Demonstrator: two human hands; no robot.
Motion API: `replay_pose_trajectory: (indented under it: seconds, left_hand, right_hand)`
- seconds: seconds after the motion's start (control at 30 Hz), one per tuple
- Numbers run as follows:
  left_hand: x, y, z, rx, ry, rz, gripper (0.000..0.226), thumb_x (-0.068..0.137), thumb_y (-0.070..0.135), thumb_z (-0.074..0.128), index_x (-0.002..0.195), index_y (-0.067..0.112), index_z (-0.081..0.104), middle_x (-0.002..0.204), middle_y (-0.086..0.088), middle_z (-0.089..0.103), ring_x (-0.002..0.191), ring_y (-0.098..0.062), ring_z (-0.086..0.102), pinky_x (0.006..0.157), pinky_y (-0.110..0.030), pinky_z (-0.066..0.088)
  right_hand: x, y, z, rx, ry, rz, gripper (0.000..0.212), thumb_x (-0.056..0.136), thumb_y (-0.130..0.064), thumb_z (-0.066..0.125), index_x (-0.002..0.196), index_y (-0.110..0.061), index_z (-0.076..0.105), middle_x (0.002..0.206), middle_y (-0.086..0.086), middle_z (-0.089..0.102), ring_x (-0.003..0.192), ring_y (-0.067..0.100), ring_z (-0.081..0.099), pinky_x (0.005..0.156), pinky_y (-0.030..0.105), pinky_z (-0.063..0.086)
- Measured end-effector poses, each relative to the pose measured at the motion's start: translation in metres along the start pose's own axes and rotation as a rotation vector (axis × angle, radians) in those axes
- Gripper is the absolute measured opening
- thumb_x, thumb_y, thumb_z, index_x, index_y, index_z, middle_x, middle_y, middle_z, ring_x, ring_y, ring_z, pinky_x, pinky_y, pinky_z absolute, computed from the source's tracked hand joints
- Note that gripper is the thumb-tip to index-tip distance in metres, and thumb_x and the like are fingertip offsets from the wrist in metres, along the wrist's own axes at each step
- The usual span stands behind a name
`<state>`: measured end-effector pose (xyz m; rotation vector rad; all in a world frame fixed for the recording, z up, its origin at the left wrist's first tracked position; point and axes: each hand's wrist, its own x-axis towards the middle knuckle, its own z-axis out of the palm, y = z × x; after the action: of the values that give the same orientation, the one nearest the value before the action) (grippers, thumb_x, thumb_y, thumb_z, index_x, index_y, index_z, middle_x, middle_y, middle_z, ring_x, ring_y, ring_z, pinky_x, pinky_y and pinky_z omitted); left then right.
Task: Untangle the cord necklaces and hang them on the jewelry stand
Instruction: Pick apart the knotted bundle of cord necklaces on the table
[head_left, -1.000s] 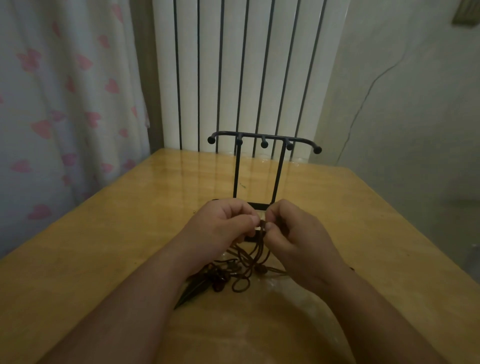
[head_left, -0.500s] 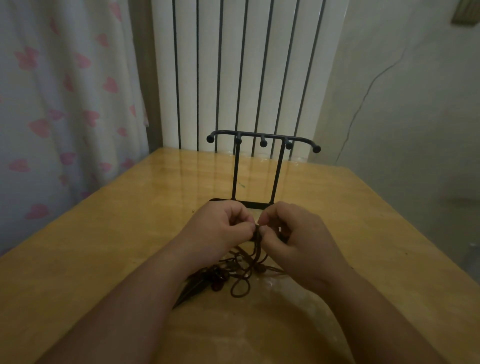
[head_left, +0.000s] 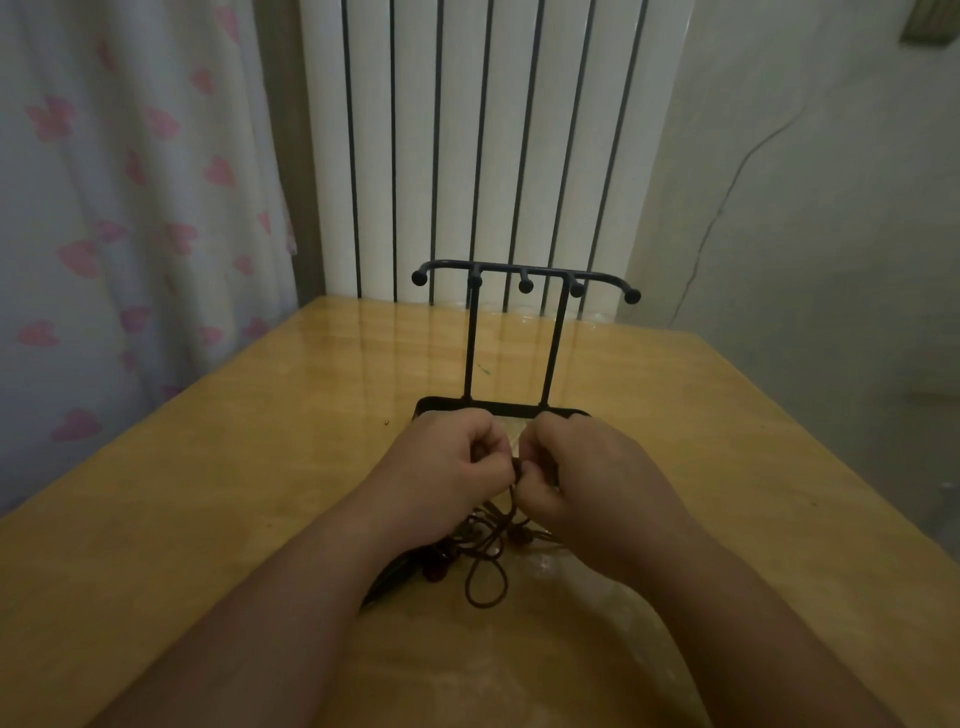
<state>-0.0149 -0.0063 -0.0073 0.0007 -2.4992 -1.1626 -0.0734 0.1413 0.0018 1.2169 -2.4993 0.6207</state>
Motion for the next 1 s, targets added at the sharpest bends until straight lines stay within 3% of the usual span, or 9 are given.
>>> replay_pose_trajectory:
  seconds: [0.17, 0.3, 0.43, 0.6, 0.77, 1.0]
  left_hand:
    - [0.0016, -0.0009, -0.0001, -0.087, 0.001, -0.027, 0.020, 0.088, 0.024, 0.059, 0.071, 0.033, 0.059, 0.058, 0.017, 0.056, 0.053, 0.004, 0.047, 0.048, -0.012, 0.037]
    - [0.0026, -0.0043, -0.0004, -0.128, 0.012, -0.071, 0.019, 0.090, 0.023, 0.059, 0.073, 0.031, 0.061, 0.055, 0.022, 0.055, 0.051, 0.005, 0.048, 0.046, -0.010, 0.036]
    - [0.0023, -0.0045, -0.0006, -0.109, -0.002, -0.070, 0.020, 0.093, 0.022, 0.057, 0.075, 0.030, 0.060, 0.053, 0.025, 0.054, 0.049, 0.007, 0.047, 0.045, -0.010, 0.035]
    - [0.0030, -0.0042, -0.0001, -0.151, -0.041, -0.092, 0.021, 0.091, 0.020, 0.058, 0.072, 0.030, 0.062, 0.052, 0.020, 0.054, 0.049, 0.003, 0.046, 0.050, -0.016, 0.036]
    - [0.0024, -0.0021, -0.0031, -0.183, -0.025, -0.068, 0.020, 0.088, 0.017, 0.060, 0.070, 0.026, 0.063, 0.051, 0.019, 0.053, 0.047, 0.003, 0.044, 0.050, -0.016, 0.036]
    - [0.0015, -0.0035, -0.0030, -0.179, -0.070, -0.086, 0.022, 0.091, 0.016, 0.055, 0.072, 0.026, 0.058, 0.052, 0.017, 0.052, 0.048, 0.003, 0.043, 0.050, -0.017, 0.036]
  right_hand:
    - [0.0004, 0.0008, 0.0030, 0.092, 0.010, 0.035, 0.010, 0.088, -0.031, 0.052, 0.080, -0.028, 0.048, 0.071, -0.010, 0.050, 0.063, 0.008, 0.044, 0.053, 0.022, 0.035]
    - [-0.0009, 0.0058, 0.0023, 0.258, 0.005, 0.073, 0.007, 0.087, -0.028, 0.058, 0.081, -0.032, 0.055, 0.068, -0.011, 0.055, 0.061, 0.007, 0.049, 0.054, 0.024, 0.043]
    - [-0.0018, 0.0057, -0.0010, 0.167, 0.026, 0.029, 0.007, 0.085, -0.028, 0.062, 0.083, -0.034, 0.059, 0.068, -0.015, 0.054, 0.067, 0.004, 0.052, 0.056, 0.020, 0.045]
    - [0.0008, 0.0023, -0.0002, 0.024, 0.060, -0.014, 0.002, 0.086, -0.028, 0.058, 0.085, -0.027, 0.058, 0.070, -0.011, 0.052, 0.066, 0.008, 0.048, 0.058, 0.027, 0.047]
    - [-0.0004, 0.0010, -0.0001, 0.065, 0.030, -0.010, 0.006, 0.087, -0.028, 0.056, 0.083, -0.028, 0.052, 0.073, -0.010, 0.050, 0.068, 0.008, 0.046, 0.057, 0.023, 0.041]
    - [-0.0008, 0.0037, -0.0003, 0.064, 0.034, -0.029, 0.002, 0.084, -0.034, 0.060, 0.084, -0.032, 0.060, 0.072, -0.015, 0.053, 0.069, 0.004, 0.049, 0.057, 0.016, 0.039]
